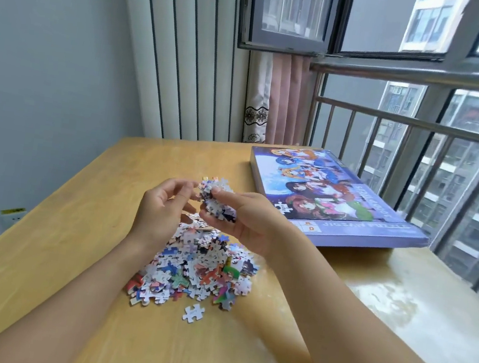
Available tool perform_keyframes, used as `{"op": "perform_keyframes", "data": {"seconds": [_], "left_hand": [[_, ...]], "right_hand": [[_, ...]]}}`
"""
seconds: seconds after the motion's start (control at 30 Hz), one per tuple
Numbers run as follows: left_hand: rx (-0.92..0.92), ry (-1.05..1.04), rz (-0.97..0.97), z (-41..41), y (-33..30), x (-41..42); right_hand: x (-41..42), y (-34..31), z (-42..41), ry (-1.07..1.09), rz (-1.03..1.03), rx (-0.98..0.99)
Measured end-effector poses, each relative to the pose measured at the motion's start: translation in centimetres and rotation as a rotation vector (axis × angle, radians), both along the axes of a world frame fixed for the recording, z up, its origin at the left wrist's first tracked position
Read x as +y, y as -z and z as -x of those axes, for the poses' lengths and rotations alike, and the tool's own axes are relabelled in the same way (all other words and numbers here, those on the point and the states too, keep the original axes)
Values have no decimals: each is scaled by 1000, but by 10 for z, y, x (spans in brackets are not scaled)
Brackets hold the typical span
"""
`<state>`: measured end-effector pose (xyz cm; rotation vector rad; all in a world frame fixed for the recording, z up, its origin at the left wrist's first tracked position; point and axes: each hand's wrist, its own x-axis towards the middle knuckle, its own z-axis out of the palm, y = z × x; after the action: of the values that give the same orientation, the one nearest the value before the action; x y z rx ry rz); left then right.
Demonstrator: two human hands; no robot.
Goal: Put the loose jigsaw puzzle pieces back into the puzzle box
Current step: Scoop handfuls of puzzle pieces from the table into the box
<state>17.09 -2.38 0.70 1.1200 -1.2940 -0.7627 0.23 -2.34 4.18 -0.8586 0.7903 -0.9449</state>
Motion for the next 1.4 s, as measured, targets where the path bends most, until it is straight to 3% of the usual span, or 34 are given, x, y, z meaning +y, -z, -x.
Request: {"op": "perform_keyframes", "data": {"seconds": [0.1, 0.27, 0.33, 0.77, 0.87, 1.1, 1.4], "left_hand": [[-182, 9, 36, 4, -13, -2], [-837, 258, 35, 45, -31, -12], [-934, 352, 42, 67, -27, -21], [-883, 225, 141, 109, -30, -40], [-798, 178, 146, 111, -40, -45], [-615, 102, 174, 111, -68, -49], [-561, 167, 204, 114, -78, -41]], "right_hand": [[7, -8, 21, 17, -61, -2], [12, -27, 68, 102, -52, 48], [15, -32, 82, 134, -47, 61], [52, -38, 126, 100, 24, 41], [58, -36, 132, 85, 34, 72], [32, -27, 151, 290, -185, 60], [-5, -48, 163, 428, -203, 80]]}}
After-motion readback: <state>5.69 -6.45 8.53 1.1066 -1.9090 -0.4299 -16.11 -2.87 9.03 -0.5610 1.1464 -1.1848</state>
